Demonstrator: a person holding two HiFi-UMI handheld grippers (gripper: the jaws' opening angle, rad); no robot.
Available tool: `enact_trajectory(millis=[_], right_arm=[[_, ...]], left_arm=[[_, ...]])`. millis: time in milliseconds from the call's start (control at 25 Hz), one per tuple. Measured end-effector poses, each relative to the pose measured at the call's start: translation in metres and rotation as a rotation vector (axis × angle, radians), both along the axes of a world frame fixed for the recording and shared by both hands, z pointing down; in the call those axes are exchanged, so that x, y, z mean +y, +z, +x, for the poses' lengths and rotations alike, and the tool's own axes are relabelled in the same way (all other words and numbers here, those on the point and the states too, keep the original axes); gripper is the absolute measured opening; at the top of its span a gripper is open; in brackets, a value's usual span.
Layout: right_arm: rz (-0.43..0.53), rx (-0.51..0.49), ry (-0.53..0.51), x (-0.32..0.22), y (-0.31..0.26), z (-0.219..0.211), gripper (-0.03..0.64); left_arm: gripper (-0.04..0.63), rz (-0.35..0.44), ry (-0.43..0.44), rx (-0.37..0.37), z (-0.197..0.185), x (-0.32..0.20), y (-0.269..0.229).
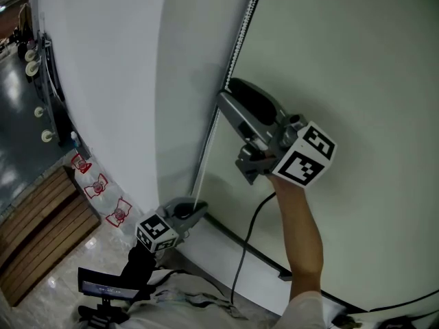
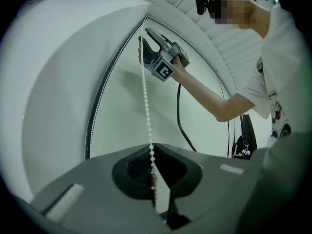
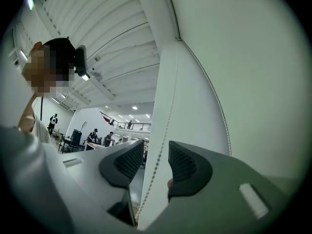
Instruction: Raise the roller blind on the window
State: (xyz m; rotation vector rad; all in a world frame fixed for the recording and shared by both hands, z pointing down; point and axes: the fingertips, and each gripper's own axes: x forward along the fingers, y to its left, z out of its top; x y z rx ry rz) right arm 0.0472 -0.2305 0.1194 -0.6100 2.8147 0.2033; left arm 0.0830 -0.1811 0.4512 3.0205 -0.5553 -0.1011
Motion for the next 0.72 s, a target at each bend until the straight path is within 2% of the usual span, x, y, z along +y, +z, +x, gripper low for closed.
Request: enact_trajectory(millis=[360, 400, 520, 720], right_arm=[[0.03, -0.005, -0.009, -0.009, -0.037, -0.007, 0.115], [0.031, -0.008, -0.002, -0.009, -0.039, -0.007, 0.106], [0.026, -0.04, 0.036, -0.013, -0.044, -0.002, 0.02], [0.01, -0.066, 0.027, -0.008, -0.042, 0.001, 0.015]], left_arm=[[-0.002, -0.003, -0.005, 0.0, -0.001, -0.001, 0.002], [-0.002, -0.004, -0.007, 0.001, -0.002, -0.001, 0.002], [-0.002, -0.006, -0.011, 0.004, -0.002, -0.002, 0.001], [-0.002, -0.009, -0.01, 0.007, -0.002, -0.002, 0.003]])
